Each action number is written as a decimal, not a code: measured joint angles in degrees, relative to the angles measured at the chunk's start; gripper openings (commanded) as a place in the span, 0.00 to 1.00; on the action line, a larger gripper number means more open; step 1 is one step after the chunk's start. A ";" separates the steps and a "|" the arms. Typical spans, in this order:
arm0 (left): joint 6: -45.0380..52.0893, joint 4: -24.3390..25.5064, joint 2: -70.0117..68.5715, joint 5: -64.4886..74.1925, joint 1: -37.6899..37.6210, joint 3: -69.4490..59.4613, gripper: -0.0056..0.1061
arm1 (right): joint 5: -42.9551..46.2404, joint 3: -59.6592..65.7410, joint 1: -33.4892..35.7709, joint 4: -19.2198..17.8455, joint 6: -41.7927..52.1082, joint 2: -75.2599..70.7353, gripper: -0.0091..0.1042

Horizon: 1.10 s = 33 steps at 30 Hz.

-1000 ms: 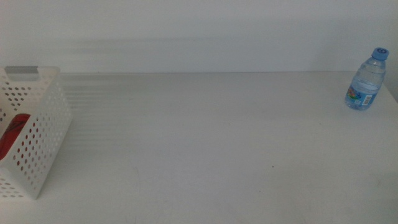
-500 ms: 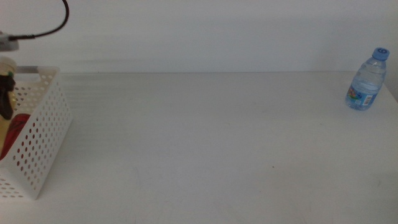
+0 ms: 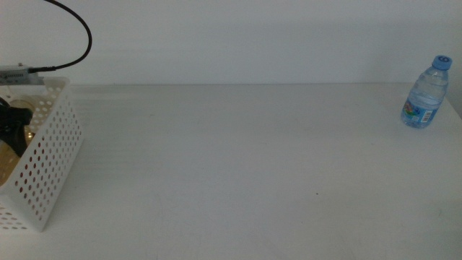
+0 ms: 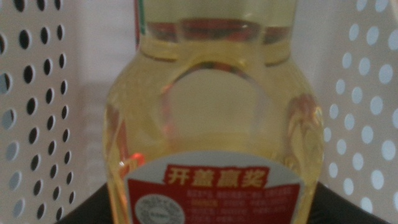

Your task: Use arms to grab the bottles and put them into the dustbin to the left of the table.

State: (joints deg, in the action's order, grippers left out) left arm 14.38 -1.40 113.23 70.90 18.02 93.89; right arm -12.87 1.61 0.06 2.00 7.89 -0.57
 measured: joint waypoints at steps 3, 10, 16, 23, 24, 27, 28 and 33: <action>0.63 -0.32 0.18 -0.11 0.00 0.12 0.59 | 0.00 0.00 0.00 0.00 0.00 0.00 0.76; 0.96 -2.27 0.17 -0.45 -0.23 0.26 0.86 | 0.00 0.00 0.00 0.00 0.00 0.00 0.76; -3.11 -0.35 -3.23 -0.70 -2.32 0.26 0.86 | 0.00 0.00 0.00 0.00 0.00 0.00 0.76; -8.30 1.90 -11.12 -0.53 -5.96 0.26 0.86 | 0.00 0.00 0.00 0.00 0.00 0.00 0.76; -8.54 1.85 -12.37 -0.34 -6.53 0.26 0.86 | 0.00 0.00 0.00 0.00 0.00 0.00 0.76; -8.71 1.40 -15.84 0.06 -8.68 0.26 0.86 | 0.00 0.00 0.00 0.00 0.00 0.00 0.76; -8.65 1.40 -17.06 0.24 -9.66 0.26 0.86 | 0.00 0.00 0.00 0.00 0.00 0.00 0.76; -6.22 1.40 -22.74 0.45 -16.36 0.26 0.86 | 0.00 0.00 0.00 0.00 0.00 0.00 0.76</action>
State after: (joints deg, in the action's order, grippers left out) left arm 8.16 0.00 90.49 71.35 1.66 94.15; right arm -12.87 1.61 0.06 2.00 7.89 -0.57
